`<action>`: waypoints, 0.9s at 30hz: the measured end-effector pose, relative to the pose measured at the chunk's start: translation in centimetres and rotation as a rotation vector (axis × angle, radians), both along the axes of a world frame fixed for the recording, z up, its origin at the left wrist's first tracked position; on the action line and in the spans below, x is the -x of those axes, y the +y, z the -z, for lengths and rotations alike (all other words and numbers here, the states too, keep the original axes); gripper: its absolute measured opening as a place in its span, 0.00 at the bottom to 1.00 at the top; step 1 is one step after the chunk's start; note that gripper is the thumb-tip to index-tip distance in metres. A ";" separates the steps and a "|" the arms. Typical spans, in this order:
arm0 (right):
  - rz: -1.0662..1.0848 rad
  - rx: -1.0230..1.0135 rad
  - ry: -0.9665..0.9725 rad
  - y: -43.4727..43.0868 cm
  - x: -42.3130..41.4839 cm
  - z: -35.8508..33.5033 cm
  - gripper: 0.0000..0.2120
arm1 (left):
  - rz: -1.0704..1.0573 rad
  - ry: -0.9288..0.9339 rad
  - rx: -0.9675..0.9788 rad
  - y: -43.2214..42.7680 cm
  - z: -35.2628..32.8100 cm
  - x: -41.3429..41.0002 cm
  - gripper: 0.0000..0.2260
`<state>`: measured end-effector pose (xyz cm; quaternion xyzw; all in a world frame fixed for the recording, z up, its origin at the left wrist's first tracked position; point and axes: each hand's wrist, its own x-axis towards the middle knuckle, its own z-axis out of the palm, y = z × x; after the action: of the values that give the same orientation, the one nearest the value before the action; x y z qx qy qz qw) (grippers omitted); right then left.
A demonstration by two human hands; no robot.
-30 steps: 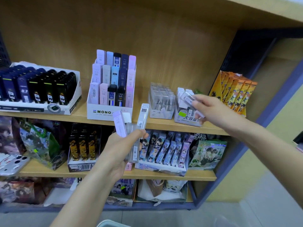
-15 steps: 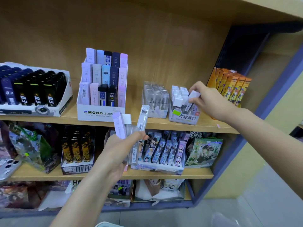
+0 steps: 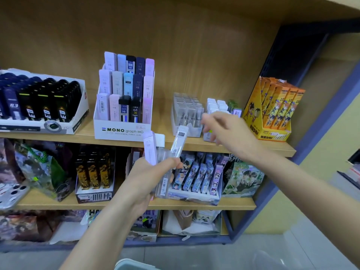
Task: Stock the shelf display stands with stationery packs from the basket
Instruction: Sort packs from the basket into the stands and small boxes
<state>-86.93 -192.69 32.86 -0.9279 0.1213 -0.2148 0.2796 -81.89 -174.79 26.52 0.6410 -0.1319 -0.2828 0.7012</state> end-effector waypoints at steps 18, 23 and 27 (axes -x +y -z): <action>-0.171 -0.205 -0.459 5.9 -6.5 -4.6 0.06 | -0.243 -0.016 0.043 6.1 0.8 -2.8 0.05; -0.173 -0.003 -0.496 8.2 -11.7 -5.5 0.06 | -0.286 -0.011 0.093 8.1 0.5 -3.9 0.04; -0.187 0.115 -0.397 9.0 -14.8 -5.2 0.05 | -0.306 -0.014 0.109 9.6 0.5 -4.6 0.05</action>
<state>-72.10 -183.73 38.03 -0.8890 -0.0352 -0.3730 0.2633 -77.25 -165.19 26.05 0.6166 -0.0526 -0.1608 0.7689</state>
